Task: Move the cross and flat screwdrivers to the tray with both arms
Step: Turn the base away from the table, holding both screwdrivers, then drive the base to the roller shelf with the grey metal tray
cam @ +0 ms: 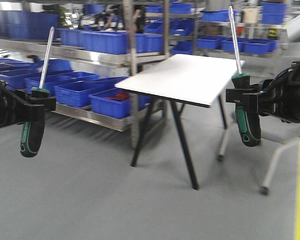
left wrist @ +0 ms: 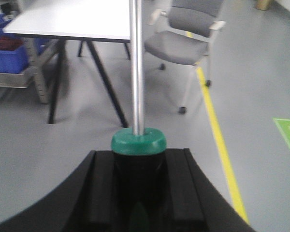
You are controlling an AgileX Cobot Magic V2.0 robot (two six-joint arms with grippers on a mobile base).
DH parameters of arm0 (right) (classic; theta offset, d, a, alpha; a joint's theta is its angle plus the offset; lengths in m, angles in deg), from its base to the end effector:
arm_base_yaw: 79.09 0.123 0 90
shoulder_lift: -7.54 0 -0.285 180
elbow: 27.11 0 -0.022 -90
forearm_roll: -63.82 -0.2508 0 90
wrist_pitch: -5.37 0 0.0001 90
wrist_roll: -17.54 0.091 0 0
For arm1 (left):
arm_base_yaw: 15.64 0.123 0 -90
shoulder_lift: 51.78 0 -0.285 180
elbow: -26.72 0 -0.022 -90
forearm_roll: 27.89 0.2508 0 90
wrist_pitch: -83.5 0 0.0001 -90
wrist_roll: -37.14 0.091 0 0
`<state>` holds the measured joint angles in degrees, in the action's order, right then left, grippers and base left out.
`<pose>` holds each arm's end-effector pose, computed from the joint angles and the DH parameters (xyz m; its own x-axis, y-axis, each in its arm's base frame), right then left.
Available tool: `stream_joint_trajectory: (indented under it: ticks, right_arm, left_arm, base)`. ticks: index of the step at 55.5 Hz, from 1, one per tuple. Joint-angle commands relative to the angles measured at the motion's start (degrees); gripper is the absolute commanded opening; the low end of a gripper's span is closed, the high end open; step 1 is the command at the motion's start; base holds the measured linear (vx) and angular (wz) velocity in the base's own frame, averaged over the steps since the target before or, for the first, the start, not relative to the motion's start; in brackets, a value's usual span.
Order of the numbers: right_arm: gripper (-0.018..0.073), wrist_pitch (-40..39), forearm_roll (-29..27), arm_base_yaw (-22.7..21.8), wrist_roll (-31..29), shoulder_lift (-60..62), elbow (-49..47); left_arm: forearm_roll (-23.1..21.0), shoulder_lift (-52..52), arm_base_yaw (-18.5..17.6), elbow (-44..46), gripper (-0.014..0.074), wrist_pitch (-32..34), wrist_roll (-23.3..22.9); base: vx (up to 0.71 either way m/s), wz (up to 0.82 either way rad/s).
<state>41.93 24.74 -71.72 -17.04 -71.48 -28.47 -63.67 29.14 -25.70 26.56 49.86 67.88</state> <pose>0.2598 0.0681 0.4523 -0.2875 -0.0610 -0.9558 -0.4814 0.8720 0.0891 0.2711 -0.0781 0.4363 -0.3295 0.0547 -0.9426 0.4647 0.8784 -0.1115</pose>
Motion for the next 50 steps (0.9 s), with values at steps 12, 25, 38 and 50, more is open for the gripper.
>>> stream_joint_trajectory:
  ticks: [12, 25, 38, 50]
  right_arm:
    - [-0.0007, -3.9, -2.2, -0.1, -0.3, 1.4, -2.0]
    - [-0.0007, -3.7, -2.2, -0.1, -0.3, 1.4, -2.0]
    - [-0.0007, -3.9, -2.2, -0.1, -0.3, 1.4, -2.0]
    - [-0.0007, -3.9, -2.2, -0.1, -0.3, 1.4, -2.0]
  left_arm:
    - [-2.1, -2.0, -0.2, 2.1, 0.0003, 4.1, -0.4]
    - [-2.1, -2.0, -0.2, 2.1, 0.0003, 4.2, -0.4]
    - [-2.1, -2.0, -0.2, 2.1, 0.0003, 4.0, -0.4]
    - [-2.1, -2.0, -0.2, 2.1, 0.0003, 4.0, -0.4]
  base:
    - [0.56, 0.6]
    - [0.58, 0.6]
    - [0.57, 0.63]
    - [0.58, 0.63]
